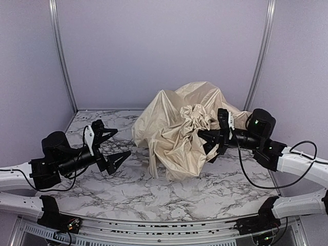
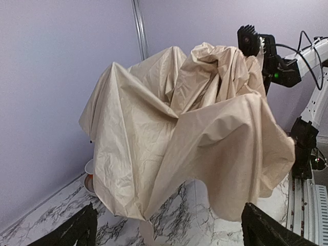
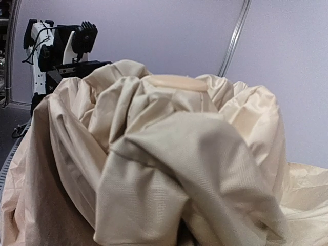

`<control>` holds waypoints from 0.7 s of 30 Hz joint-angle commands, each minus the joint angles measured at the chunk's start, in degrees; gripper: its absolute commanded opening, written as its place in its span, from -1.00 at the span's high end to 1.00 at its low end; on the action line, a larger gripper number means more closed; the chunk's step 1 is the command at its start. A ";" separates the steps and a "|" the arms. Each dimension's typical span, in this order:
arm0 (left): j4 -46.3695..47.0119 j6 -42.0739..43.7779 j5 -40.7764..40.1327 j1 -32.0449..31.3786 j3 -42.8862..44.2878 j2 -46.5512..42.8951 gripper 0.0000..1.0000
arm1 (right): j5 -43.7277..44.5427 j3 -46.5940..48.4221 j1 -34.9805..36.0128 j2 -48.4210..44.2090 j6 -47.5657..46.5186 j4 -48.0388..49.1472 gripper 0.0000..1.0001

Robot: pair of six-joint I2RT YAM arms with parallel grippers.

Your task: Put away the umbrella

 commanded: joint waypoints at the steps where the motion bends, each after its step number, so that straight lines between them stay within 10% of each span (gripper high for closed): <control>1: 1.90 -0.63 3.69 4.90 1.88 5.81 -0.98 | -7.92 4.70 0.35 -0.35 -2.59 -4.79 0.95; 11: 5.68 -0.49 20.59 6.19 17.23 28.05 -0.97 | -9.92 7.06 5.84 3.18 -2.94 -4.35 0.95; 21: 18.26 -5.27 35.81 1.39 23.79 38.85 -0.02 | -12.71 13.00 9.69 16.62 -1.75 -1.32 0.89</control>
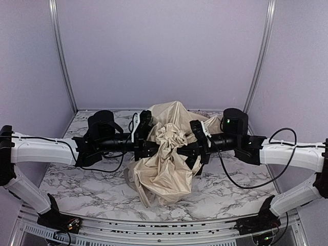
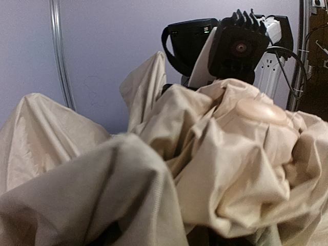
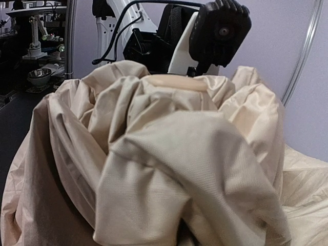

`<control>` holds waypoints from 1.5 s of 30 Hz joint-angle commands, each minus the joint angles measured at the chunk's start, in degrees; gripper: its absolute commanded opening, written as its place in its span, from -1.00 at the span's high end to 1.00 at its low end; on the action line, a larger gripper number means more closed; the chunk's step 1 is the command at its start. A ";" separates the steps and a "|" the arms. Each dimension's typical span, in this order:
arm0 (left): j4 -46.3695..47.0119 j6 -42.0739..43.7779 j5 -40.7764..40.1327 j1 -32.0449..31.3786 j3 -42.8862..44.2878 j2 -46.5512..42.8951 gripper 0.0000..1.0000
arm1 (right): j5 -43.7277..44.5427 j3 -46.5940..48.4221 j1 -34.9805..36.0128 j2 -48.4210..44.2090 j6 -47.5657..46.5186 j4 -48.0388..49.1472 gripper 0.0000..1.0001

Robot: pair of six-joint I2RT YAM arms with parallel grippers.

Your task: Put away the umbrella

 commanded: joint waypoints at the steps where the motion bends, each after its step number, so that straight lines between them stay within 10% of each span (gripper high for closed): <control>1: 7.71 -0.86 8.26 -3.74 2.84 2.40 -0.02 | -1.85 8.07 1.92 5.72 0.58 3.20 0.89; 8: 15.73 -5.49 8.78 -4.98 -2.55 3.29 0.12 | 5.80 9.96 2.14 7.05 2.48 4.67 0.88; 14: 20.09 -8.32 4.81 -4.53 -5.14 3.13 1.00 | 11.28 11.95 2.01 8.05 3.14 0.10 0.55; 26: 21.35 -7.03 -6.25 2.92 -21.97 -1.77 1.00 | 12.34 6.08 -2.92 4.59 2.83 -8.72 -0.98; 35: 26.09 0.33 5.11 3.40 -28.82 -3.04 1.00 | -10.14 -1.14 -17.64 -0.68 -10.40 -12.83 -1.00; 45: 26.91 -2.58 15.05 3.34 -29.39 -14.93 1.00 | -12.13 7.94 -17.51 14.46 -16.59 -25.10 -0.99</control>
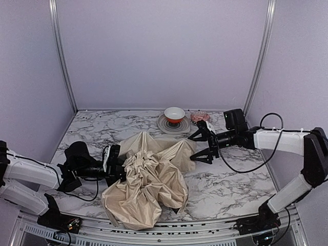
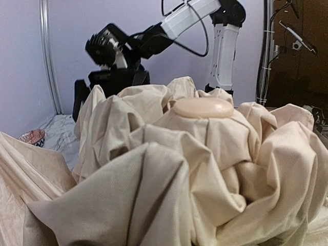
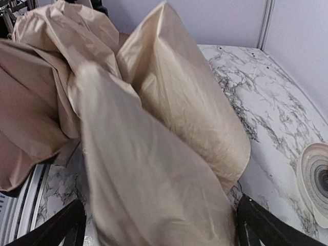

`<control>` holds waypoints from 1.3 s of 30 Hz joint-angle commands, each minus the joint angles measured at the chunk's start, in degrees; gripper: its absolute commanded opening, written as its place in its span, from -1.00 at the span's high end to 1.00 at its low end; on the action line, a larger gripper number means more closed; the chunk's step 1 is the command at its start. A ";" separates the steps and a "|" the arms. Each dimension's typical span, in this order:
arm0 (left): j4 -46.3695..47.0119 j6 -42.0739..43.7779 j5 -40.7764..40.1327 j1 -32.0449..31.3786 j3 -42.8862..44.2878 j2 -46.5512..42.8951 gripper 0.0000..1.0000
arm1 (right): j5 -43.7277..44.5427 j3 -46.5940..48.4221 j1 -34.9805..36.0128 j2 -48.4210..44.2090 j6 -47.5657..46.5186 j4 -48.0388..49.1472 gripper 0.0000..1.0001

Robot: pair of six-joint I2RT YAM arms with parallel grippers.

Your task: Put away the umbrella

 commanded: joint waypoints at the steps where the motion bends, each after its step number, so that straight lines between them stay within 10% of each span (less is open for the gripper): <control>1: 6.31 -1.55 6.59 -0.16 0.38 -6.67 1.00 | -2.42 2.70 3.36 2.28 -1.49 -2.52 -0.99; 11: 6.14 -4.24 9.23 -1.45 5.42 -3.08 1.00 | 6.64 6.91 25.84 -1.29 -0.92 5.71 -0.99; 22: 6.01 -3.91 11.96 -5.15 17.66 6.02 1.00 | 5.40 11.13 33.17 5.86 4.78 12.46 -0.92; 28: 7.48 -5.81 6.55 -6.16 18.09 8.13 1.00 | 10.19 8.25 32.04 3.06 8.33 18.52 0.03; 39: -2.10 -5.73 -17.17 -2.97 16.77 1.51 -0.19 | 9.81 2.49 27.24 -2.75 11.69 20.49 0.70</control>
